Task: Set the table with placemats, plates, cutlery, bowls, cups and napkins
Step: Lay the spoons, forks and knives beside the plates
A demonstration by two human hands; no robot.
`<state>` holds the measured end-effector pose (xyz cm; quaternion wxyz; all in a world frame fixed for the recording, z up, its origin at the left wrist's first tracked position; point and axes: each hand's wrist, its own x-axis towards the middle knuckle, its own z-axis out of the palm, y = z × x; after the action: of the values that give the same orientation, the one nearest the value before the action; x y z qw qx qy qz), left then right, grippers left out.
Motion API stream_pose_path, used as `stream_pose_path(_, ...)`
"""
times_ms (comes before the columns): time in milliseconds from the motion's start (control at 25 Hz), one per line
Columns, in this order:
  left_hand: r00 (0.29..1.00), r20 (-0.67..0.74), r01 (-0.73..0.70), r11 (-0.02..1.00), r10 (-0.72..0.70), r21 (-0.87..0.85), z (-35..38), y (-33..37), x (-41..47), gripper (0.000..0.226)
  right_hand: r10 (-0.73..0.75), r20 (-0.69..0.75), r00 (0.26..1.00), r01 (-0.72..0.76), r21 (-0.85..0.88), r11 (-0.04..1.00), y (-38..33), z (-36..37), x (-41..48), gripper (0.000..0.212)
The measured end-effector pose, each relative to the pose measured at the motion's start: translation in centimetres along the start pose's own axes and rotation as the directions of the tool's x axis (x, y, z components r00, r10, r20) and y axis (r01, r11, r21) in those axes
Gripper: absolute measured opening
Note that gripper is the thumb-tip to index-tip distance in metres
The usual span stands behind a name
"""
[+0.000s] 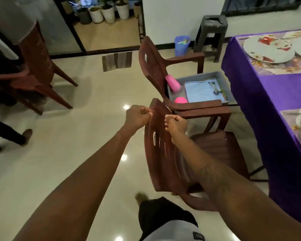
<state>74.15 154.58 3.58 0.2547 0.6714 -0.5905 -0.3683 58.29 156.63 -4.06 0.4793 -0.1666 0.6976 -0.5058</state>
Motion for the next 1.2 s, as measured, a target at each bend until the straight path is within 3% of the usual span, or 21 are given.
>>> stream_pose_path(240,0.98,0.184,-0.075,0.997,0.071,0.015,-2.5,-2.8,12.6,0.013,0.079,-0.24,0.967,-0.056,0.103,0.993,0.2,7.4,7.3,0.003)
stream_pose_path(480,0.924,0.346,-0.189,0.981,0.166,0.035,-3.3,-0.6,21.7,0.016,0.073,-0.418,0.906,-0.016,0.139,0.99,-3.7,11.2,10.6,0.014)
stream_pose_path(680,0.787,0.514,-0.425,0.904,0.342,0.049,0.7,4.9,26.2,0.016,0.086,-0.532,0.842,0.02,0.19,0.981,-6.9,11.4,13.5,0.008)
stream_pose_path(880,0.66,0.628,-0.546,0.838,0.413,0.022,6.4,9.3,32.4,0.019,0.153,-0.548,0.822,0.015,0.29,0.957,-8.9,11.0,19.3,0.017)
stream_pose_path(1200,0.497,0.781,-0.693,0.715,0.379,0.095,15.1,15.6,44.0,0.025,0.25,-0.655,0.713,0.011,0.366,0.93,-13.1,10.6,29.5,0.019)
